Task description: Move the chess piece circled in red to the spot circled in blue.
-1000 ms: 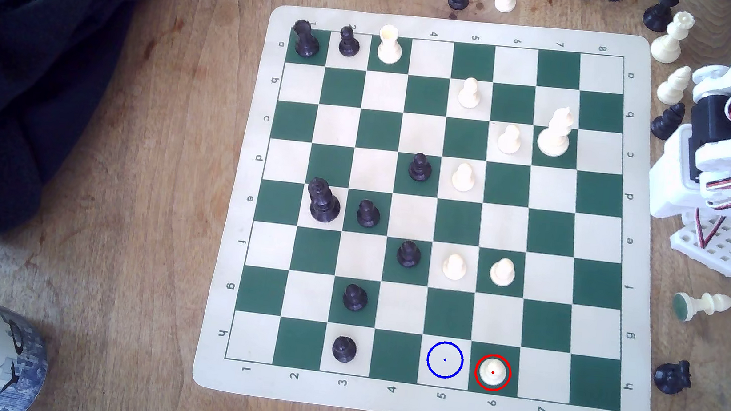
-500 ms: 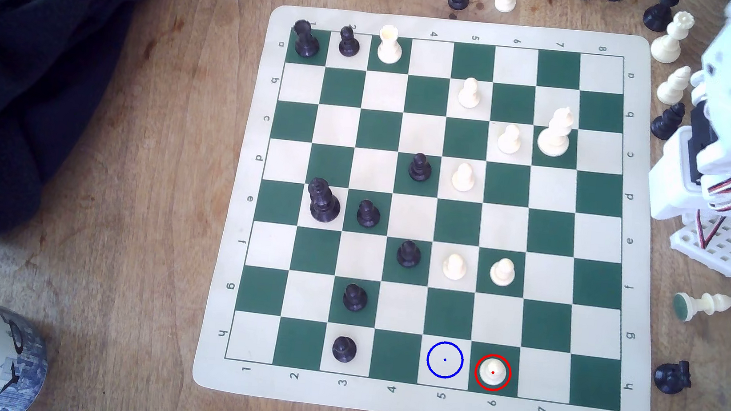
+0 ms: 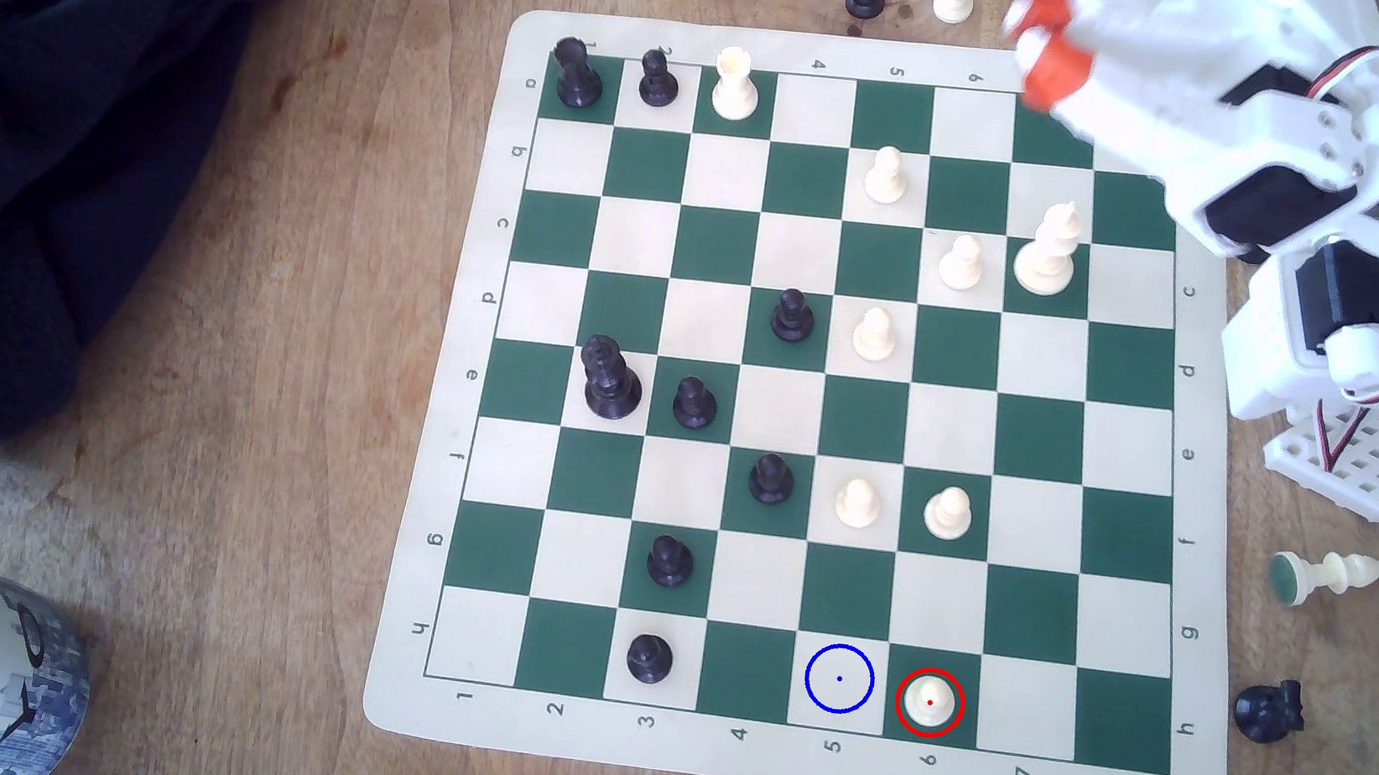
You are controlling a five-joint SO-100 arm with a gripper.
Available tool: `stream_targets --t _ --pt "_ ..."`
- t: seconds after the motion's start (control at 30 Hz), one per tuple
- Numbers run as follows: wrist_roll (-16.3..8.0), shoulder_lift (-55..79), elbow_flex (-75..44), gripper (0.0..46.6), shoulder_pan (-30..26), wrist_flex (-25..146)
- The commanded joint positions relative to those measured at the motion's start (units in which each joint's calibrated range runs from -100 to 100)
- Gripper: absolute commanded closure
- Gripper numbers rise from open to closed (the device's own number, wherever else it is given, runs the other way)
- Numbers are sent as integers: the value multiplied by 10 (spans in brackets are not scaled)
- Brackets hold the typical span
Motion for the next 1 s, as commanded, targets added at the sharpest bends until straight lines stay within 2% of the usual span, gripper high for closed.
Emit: stream_targets --t 0.0,0.13,0.23,0.37,0.43,0.53,0.6,0.73,0.97 --pt "48 61 -160 464 -56 210" --pt "34 82 -199 464 -129 272" --pt "32 128 -232 464 -147 316" --pt "40 223 -271 463 -195 404" --pt "37 281 -283 441 -218 439" --pt "24 334 -297 423 -250 475" --pt "2 387 -322 407 -287 505" --pt "-21 491 -364 360 -296 506" --pt "-21 623 -414 344 -293 517"
